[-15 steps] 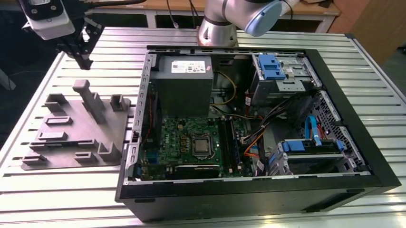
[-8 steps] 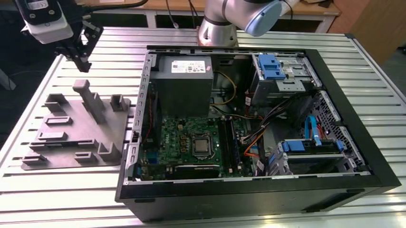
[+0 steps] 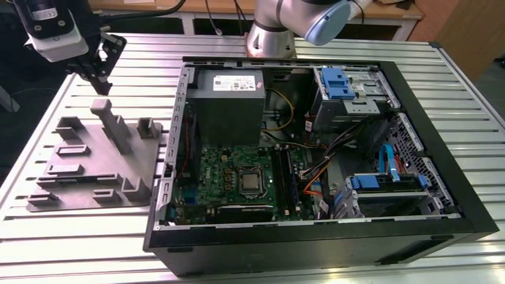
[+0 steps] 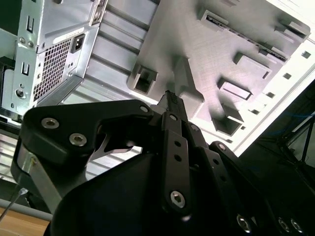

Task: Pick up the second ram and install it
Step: 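Reach for the second ram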

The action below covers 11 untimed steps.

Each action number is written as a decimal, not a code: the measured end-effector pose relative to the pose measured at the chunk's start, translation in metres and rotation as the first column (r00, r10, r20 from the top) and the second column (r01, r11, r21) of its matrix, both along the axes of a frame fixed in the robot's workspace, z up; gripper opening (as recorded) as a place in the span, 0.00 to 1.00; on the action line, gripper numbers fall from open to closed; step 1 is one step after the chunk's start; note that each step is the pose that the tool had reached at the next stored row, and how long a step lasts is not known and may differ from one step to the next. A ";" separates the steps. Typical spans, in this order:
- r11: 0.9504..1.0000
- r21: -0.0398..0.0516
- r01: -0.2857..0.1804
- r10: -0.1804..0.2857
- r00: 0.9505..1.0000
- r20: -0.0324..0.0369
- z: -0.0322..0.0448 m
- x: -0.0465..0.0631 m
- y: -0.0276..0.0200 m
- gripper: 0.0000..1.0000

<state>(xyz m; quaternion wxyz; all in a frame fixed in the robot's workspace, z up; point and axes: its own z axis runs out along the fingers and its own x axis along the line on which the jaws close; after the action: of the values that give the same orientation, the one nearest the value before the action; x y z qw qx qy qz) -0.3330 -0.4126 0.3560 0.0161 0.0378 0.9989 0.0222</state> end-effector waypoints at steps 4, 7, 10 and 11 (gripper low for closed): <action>1.000 0.000 0.000 0.000 1.000 0.000 -0.0030 -0.003 -0.0022 0.10; 1.000 0.000 0.000 0.000 1.000 0.000 -0.0054 -0.005 -0.0036 0.10; 1.000 0.000 0.000 0.000 1.000 0.000 -0.0074 -0.010 -0.0051 0.10; 1.000 0.000 0.000 0.000 1.000 0.000 -0.0080 -0.012 -0.0055 0.10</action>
<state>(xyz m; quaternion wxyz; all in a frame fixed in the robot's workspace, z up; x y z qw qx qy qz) -0.3452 -0.4181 0.3480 0.0161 0.0378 0.9989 0.0222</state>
